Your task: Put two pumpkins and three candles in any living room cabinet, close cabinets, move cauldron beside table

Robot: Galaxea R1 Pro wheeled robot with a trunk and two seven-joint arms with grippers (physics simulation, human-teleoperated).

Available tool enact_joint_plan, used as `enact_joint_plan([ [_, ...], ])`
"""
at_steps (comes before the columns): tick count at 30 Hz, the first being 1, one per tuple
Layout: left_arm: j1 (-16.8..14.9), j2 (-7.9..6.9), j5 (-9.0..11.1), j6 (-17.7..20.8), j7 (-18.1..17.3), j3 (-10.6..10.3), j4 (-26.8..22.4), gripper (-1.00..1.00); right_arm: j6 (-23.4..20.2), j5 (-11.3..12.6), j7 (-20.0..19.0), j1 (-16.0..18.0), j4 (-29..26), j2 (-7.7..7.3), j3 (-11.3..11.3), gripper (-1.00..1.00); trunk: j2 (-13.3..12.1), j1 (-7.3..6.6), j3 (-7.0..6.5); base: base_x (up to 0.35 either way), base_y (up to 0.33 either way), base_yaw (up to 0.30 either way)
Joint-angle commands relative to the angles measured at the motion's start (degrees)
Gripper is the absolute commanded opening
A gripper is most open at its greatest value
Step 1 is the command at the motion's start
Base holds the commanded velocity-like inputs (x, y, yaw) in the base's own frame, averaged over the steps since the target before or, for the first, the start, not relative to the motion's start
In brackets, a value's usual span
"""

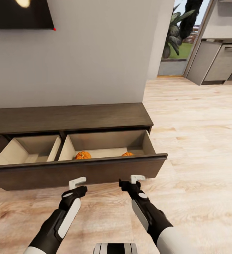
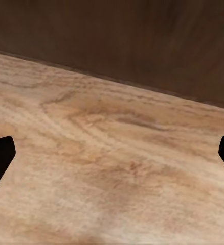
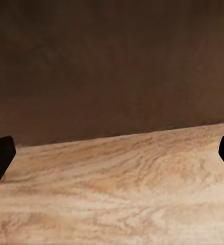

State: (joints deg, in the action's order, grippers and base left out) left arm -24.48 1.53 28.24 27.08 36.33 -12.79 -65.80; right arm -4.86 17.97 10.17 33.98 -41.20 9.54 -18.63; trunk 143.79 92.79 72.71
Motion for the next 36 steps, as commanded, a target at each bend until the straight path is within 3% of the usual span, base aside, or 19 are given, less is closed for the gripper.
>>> enact_joint_plan([
  [1,0.0,-0.03,0.4,-0.2,0.5,-0.3,-0.1,1.0,1.5,0.4,0.1,0.0,0.8,-0.05,-1.2,1.0,0.0,-0.01,0.04,0.0,0.0,0.0],
  [4,0.0,-0.16,0.2,-0.7,0.5,-1.1,0.0,1.0,7.1,0.4,-0.4,0.0,3.9,-0.05,-2.5,1.0,0.0,-0.01,0.04,0.0,0.0,0.0],
  [8,0.0,-0.13,0.1,-0.8,0.4,-1.4,-0.2,1.0,9.9,0.4,-0.6,0.0,5.6,-0.05,-2.8,1.0,0.0,-0.01,0.04,0.0,0.0,0.0],
  [36,0.0,-0.21,0.0,-0.8,0.4,-4.0,-0.6,1.0,10.8,0.4,-0.6,0.0,6.5,-0.05,-2.9,1.0,0.0,-0.01,0.04,0.09,0.038,0.0],
])
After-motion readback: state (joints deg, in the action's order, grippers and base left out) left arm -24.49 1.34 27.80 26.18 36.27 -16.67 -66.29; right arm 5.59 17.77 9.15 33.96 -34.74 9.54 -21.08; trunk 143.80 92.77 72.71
